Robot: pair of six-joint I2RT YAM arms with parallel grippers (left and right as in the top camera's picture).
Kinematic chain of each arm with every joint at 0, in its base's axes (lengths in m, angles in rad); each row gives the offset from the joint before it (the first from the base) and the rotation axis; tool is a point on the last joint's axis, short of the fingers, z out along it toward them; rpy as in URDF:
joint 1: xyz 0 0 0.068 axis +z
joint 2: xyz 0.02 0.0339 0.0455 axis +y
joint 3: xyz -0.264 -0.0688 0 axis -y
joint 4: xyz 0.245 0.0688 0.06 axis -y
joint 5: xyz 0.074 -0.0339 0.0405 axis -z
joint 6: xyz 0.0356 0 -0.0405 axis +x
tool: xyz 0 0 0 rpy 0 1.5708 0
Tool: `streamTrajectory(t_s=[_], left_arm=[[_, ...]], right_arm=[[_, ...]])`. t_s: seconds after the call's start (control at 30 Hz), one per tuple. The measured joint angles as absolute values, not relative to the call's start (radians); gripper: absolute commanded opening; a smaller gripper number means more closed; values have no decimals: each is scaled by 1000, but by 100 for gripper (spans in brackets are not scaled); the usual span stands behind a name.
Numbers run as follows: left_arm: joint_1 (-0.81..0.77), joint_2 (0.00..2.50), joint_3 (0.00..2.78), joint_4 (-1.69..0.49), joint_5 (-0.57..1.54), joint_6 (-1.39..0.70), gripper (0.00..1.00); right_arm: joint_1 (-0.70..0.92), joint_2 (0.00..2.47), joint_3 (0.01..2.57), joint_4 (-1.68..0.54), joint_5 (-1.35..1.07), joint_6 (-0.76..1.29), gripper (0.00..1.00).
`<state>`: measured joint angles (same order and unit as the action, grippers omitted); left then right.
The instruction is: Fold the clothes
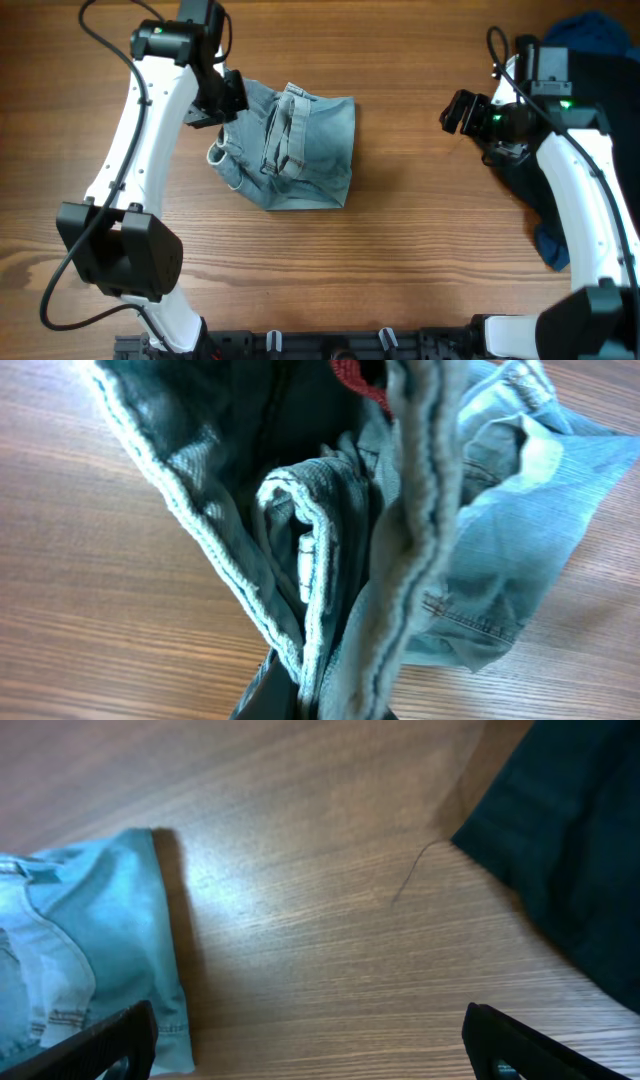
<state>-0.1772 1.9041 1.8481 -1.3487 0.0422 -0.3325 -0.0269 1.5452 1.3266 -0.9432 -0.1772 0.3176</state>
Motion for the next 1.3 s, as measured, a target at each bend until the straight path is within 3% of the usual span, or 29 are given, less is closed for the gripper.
streamTrajectory(t_s=[0.57, 0.97, 1.3], left_arm=[[-329, 1904, 1850, -1271, 34, -338, 7], [-452, 1904, 1850, -1194, 35, -386, 19], [-497, 1904, 1851, -1172, 35, -399, 11]], right_arm=[[47, 1615, 1327, -925, -195, 353, 100], [47, 1615, 1327, -921, -204, 371, 100], [47, 1615, 1327, -921, -210, 404, 100]])
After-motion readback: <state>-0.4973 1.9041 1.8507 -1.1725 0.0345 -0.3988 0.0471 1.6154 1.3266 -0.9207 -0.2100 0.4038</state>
